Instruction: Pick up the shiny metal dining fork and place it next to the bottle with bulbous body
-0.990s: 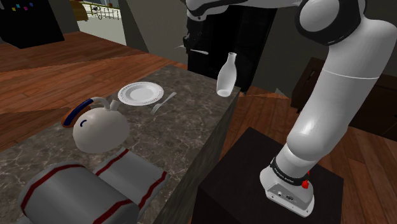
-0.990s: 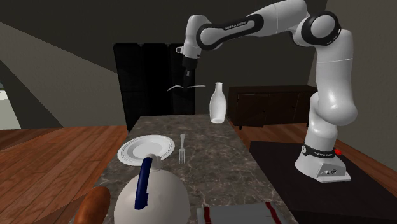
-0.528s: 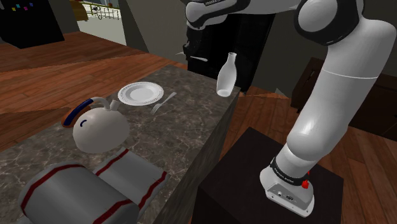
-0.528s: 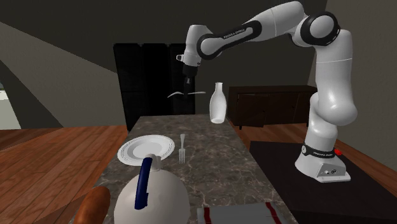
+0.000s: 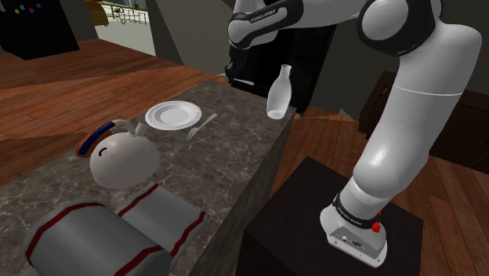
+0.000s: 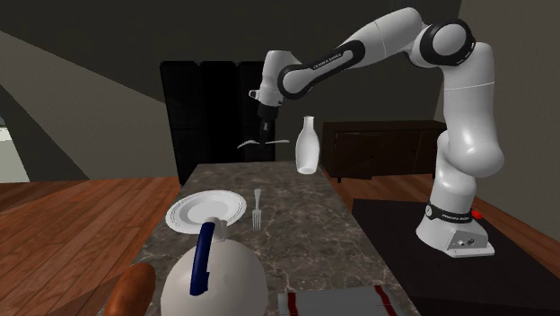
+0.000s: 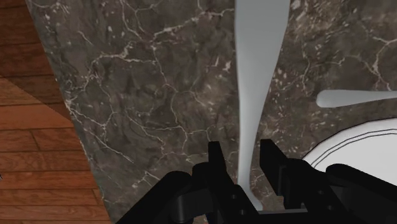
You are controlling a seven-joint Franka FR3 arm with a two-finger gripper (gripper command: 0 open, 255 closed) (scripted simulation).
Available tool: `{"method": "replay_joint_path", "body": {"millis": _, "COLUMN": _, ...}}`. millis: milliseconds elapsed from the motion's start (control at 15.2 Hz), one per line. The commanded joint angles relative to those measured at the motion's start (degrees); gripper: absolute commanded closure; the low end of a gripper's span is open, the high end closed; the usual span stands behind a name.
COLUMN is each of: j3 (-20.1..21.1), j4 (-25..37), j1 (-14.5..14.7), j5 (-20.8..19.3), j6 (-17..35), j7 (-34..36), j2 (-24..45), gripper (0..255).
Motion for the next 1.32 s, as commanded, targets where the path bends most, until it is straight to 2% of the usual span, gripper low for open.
{"method": "replay_joint_path", "body": {"millis": 0, "j3": -0.03, "j4": -0.93, "j1": 0.00, "j5": -0.08, "j6": 1.36, "j7": 0.08, "j2": 0.38, "gripper": 255}}
{"method": "replay_joint_path", "body": {"millis": 1254, "j3": -0.44, "j4": -7.33, "j1": 0.21, "j5": -1.30, "j6": 14.18, "j7": 1.25, "j2": 6.84, "gripper": 255}}
